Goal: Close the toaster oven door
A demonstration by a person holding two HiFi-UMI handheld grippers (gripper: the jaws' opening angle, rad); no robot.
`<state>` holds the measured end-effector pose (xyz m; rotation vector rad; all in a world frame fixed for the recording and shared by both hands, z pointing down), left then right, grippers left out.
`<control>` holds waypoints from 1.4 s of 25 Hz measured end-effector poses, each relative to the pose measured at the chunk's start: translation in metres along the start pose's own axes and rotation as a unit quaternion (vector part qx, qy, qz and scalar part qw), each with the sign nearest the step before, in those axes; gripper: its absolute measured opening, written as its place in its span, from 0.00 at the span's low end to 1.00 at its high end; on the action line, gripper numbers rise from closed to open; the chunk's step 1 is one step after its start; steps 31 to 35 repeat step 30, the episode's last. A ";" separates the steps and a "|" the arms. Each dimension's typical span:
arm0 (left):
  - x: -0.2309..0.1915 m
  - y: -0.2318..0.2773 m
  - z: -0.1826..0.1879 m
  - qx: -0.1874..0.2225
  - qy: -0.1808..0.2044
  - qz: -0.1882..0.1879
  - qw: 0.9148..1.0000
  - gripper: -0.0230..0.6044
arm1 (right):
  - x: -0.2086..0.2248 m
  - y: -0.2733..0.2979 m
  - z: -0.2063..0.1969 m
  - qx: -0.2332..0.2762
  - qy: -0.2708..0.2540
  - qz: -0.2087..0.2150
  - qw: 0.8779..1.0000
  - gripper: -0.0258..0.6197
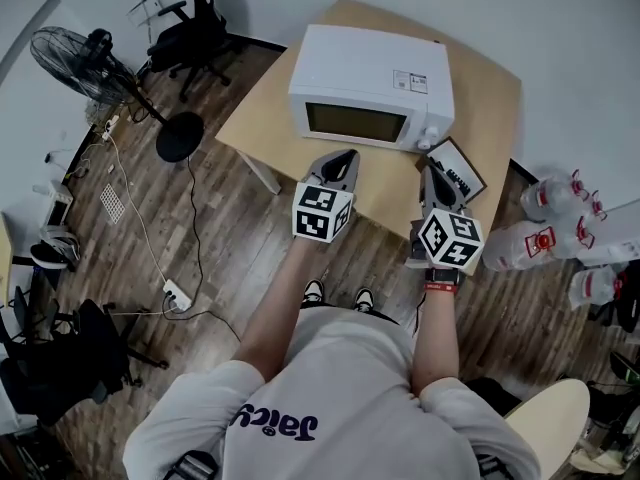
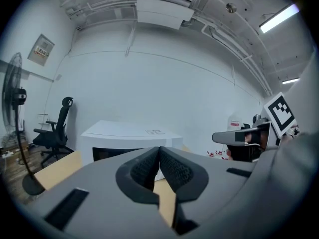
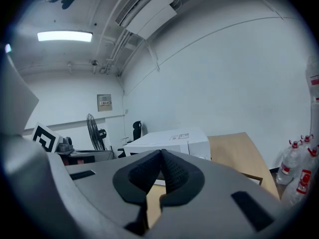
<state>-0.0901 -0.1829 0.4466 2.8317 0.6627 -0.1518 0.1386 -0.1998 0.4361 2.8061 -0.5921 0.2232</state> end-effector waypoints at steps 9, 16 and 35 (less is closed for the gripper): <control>-0.007 -0.041 0.012 0.043 0.011 0.049 0.998 0.07 | -0.026 0.003 0.001 0.005 -0.057 0.009 0.998 0.06; -0.008 -0.045 0.007 0.048 0.003 0.041 0.998 0.07 | -0.032 0.003 0.002 0.009 -0.046 0.018 0.999 0.06; -0.004 -0.013 -0.048 -0.032 -0.026 0.003 0.999 0.07 | 0.001 0.003 -0.033 -0.081 -0.103 0.090 0.987 0.06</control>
Point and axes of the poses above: the fingertips, and each gripper's own axes: y forward along the fingers, x to its right, z out of its top, the point moved 9 cm from there along -y, backward along the fingers, and after that the axes turned 6 degrees about -z, right-handed, at the moved point
